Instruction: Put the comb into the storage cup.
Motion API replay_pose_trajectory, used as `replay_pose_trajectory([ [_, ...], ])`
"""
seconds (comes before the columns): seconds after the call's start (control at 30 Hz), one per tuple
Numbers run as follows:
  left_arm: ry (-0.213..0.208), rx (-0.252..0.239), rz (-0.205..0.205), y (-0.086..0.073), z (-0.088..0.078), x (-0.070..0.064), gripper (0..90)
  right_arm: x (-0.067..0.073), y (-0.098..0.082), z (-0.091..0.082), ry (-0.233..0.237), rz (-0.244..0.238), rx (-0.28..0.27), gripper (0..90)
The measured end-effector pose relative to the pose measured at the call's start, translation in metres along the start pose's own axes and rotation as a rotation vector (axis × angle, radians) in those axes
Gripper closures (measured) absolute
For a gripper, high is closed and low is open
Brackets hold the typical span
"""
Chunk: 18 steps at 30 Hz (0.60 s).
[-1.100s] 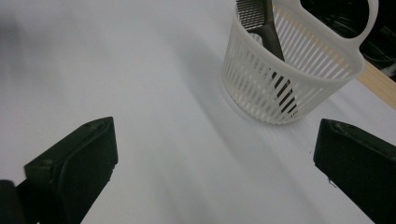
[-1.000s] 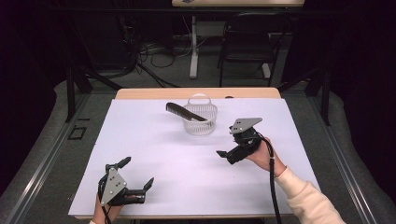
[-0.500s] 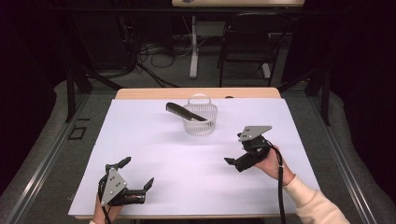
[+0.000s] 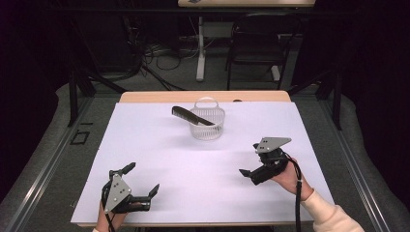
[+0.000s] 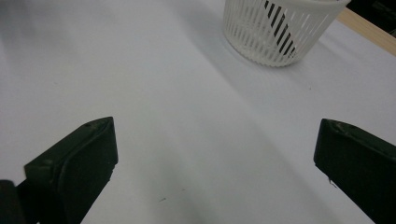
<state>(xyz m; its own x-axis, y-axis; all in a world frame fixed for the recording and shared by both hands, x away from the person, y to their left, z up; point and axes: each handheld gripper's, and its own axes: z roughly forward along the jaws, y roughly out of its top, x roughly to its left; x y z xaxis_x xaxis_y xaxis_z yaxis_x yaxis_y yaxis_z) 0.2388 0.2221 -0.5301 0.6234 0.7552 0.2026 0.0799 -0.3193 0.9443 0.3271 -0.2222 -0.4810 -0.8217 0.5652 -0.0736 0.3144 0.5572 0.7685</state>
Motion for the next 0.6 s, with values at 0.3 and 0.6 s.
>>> replay_pose_trajectory([
  [0.3, 0.0, 0.003, 0.0, 0.0, 0.0, 0.0, 0.1, 0.002, -0.014, -0.007, -0.018, 0.015, 0.001, 0.0],
  [0.6, 0.0, 0.003, -0.001, 0.0, 0.0, 0.0, 0.1, 0.003, -0.026, -0.015, -0.039, 0.033, -0.001, 0.0],
])
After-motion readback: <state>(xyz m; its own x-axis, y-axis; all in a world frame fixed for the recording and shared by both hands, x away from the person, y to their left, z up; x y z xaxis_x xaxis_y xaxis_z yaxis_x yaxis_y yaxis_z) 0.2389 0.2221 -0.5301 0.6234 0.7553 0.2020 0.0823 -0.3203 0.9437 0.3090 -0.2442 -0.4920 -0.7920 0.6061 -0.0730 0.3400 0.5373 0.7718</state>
